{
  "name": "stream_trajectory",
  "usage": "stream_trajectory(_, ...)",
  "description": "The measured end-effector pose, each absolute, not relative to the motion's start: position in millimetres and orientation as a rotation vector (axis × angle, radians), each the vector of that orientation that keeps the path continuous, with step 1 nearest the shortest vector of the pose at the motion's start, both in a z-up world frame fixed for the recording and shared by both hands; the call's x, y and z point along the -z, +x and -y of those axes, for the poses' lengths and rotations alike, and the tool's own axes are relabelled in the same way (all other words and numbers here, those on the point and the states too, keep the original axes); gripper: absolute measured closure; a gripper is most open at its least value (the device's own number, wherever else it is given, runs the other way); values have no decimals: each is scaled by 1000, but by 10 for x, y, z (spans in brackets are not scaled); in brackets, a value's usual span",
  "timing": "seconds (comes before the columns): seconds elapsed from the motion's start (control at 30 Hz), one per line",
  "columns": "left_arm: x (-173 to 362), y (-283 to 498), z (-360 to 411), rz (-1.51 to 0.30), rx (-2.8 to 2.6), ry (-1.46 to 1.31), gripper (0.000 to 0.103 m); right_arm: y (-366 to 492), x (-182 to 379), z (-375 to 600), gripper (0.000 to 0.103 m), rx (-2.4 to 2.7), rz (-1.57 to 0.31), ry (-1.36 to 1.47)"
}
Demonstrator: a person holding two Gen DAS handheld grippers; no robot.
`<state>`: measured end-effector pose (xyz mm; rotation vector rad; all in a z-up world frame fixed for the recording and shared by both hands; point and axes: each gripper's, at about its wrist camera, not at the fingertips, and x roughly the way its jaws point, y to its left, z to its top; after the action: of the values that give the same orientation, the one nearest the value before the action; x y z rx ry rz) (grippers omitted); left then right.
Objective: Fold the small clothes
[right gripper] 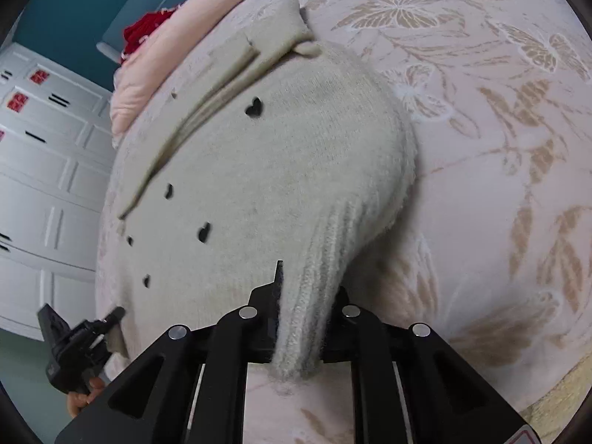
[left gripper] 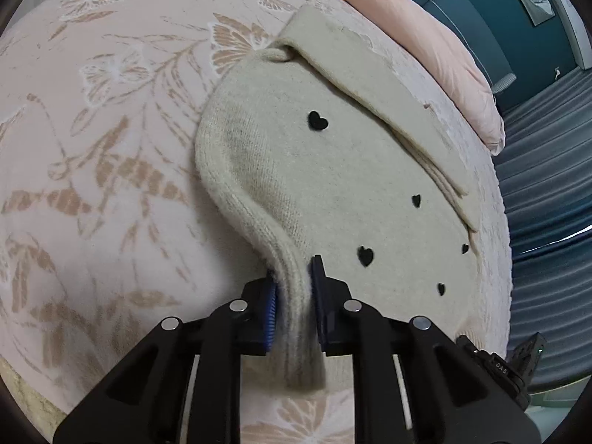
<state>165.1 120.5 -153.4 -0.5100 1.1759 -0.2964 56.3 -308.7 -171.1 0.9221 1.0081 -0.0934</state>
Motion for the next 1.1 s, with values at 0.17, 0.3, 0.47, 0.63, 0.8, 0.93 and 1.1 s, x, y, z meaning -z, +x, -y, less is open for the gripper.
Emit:
stream_trajectory(0.17, 1033, 1439, -1384, -1134, 338, -500, 95, 325, 1156, 3105, 93, 54, -903, 863)
stream_trajectory(0.3, 910, 1085, -1572, -1157, 370, -494, 96, -66, 986, 3098, 93, 34, -919, 800)
stream_trajectory(0.47, 973, 448, -1669, -1241, 402, -429, 96, -683, 1022, 2930, 94, 10, -1058, 654)
stream_trajectory(0.63, 1062, -275, -1680, -1394, 454, -379, 96, -1340, 1106, 2887, 93, -53, -1206, 624)
stream_trajectory(0.8, 611, -436, -1714, -1372, 496, -346, 96, -1611, 635, 2806, 93, -196, -1177, 544)
stream_trajectory(0.93, 133, 209, -1574, -1163, 530, -327, 96, -1021, 80, 3243, 92, -181, -886, 570)
stream_trajectory(1.1, 83, 1356, -1173, -925, 479, -220, 88, 208, 308, 3873, 69, -81, -703, 748)
